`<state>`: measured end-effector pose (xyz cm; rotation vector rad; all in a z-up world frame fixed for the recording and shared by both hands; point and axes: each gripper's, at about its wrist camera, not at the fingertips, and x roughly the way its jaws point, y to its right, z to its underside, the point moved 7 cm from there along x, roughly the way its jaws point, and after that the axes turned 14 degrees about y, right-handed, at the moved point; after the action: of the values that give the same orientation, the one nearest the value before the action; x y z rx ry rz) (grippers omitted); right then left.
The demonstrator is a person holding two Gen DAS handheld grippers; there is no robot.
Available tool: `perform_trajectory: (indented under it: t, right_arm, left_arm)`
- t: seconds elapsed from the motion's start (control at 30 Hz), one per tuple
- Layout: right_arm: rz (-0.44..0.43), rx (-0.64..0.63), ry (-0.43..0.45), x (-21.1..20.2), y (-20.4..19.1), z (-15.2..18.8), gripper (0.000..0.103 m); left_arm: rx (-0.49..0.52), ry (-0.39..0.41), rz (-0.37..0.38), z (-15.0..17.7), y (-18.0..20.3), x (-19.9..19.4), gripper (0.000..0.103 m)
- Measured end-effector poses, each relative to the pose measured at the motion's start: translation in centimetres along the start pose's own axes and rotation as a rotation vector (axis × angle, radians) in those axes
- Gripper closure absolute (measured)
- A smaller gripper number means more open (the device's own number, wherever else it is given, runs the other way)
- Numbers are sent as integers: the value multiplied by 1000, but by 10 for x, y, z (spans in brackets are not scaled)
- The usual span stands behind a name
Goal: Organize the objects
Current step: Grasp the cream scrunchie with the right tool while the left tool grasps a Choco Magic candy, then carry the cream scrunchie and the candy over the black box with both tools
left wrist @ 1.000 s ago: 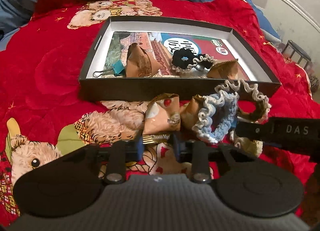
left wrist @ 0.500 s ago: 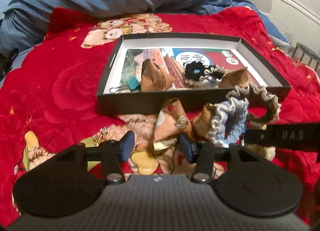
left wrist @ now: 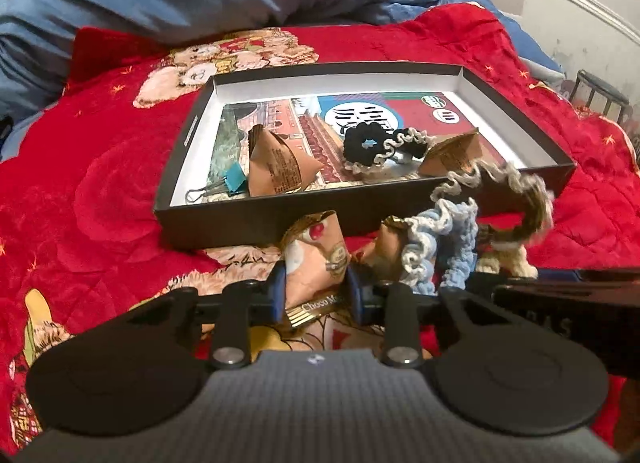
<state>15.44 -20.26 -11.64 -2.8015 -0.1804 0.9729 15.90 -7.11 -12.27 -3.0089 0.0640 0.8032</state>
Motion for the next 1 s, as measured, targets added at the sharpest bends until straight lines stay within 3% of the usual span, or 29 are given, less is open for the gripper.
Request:
perform_trajectory:
  t: [0.1,0.23,0.53,1.0]
  right_arm:
    - [-13,-20,3,0,-5,0,79]
    - [-27,-5,6,-4,-6,-1,88]
    - [-85,156,25,-26,12,-14,88]
    - [-165,190,161,-56,7,-35,88]
  left_arm:
    - [-6,2,-12,-1,-1,-3,68]
    - [-49,-27,-27,-3,-5,-8,70]
    - [-85,-5,-57,-12,-17,-25,70]
    - [-101,22,-58,-21,-23,-41,70]
